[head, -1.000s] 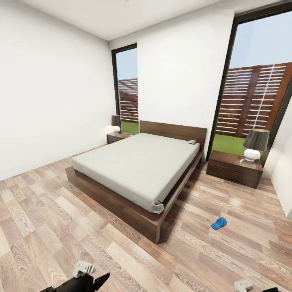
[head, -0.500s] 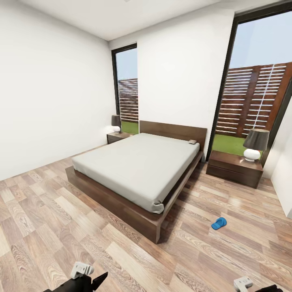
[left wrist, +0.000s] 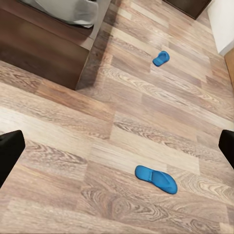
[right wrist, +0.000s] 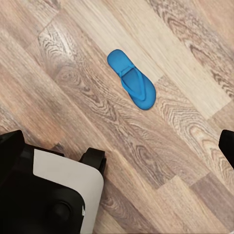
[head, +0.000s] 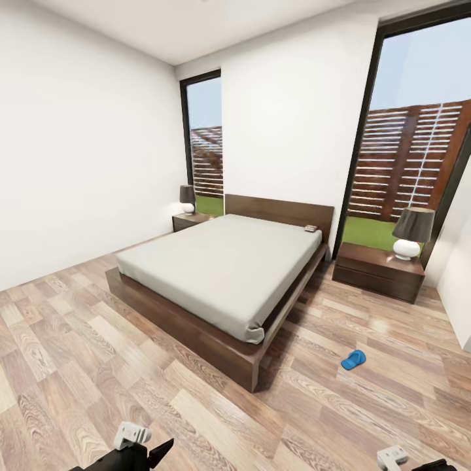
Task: In the bedroom, move the book from the bed onto either nightstand, and place the two sandals side by side next to the bed.
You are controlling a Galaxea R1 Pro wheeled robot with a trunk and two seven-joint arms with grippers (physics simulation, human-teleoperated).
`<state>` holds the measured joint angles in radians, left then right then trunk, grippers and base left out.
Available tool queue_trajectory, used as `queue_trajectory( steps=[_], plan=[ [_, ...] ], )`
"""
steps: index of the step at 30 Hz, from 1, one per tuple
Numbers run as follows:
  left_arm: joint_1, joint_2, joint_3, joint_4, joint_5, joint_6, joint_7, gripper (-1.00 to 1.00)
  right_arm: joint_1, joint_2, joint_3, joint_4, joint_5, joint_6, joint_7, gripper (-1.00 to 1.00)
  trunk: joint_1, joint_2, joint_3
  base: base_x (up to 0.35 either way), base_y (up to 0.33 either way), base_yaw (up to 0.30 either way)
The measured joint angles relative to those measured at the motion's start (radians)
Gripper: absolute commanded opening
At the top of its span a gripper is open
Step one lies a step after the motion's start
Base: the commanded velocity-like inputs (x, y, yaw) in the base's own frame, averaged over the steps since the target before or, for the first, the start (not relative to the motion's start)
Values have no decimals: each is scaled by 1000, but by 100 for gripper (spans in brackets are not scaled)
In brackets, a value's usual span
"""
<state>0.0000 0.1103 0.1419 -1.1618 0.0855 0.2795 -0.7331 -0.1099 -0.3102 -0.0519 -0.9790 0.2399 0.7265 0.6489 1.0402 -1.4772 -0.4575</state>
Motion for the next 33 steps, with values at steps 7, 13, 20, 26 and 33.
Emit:
queue_trajectory(
  steps=[7, 13, 20, 26, 33],
  plan=[
    [0, 0, -1, 0, 1, 0, -1, 100, 0, 0, 0, 0, 1, 0, 0, 100, 27, -49, -22, 0, 0, 0],
    [0, 0, -1, -1, 2, 1, -2, 100, 0, 0, 0, 0, 1, -1, -1, 100, 50, -91, -41, 0, 0, 0],
    [0, -1, -1, -2, 3, 0, 0, 100, 0, 0, 0, 0, 1, -4, -1, 100, 77, -140, -63, 0, 0, 0],
    [0, -1, -3, -2, 4, 3, -3, 100, 0, 1, 2, 0, 1, -6, -2, 100, 100, -182, -82, 0, 0, 0],
    [0, -2, -3, 0, 3, 2, 1, 100, 0, 0, 2, 0, 1, -6, -2, 100, 127, -231, -103, 0, 0, 0]
  ],
)
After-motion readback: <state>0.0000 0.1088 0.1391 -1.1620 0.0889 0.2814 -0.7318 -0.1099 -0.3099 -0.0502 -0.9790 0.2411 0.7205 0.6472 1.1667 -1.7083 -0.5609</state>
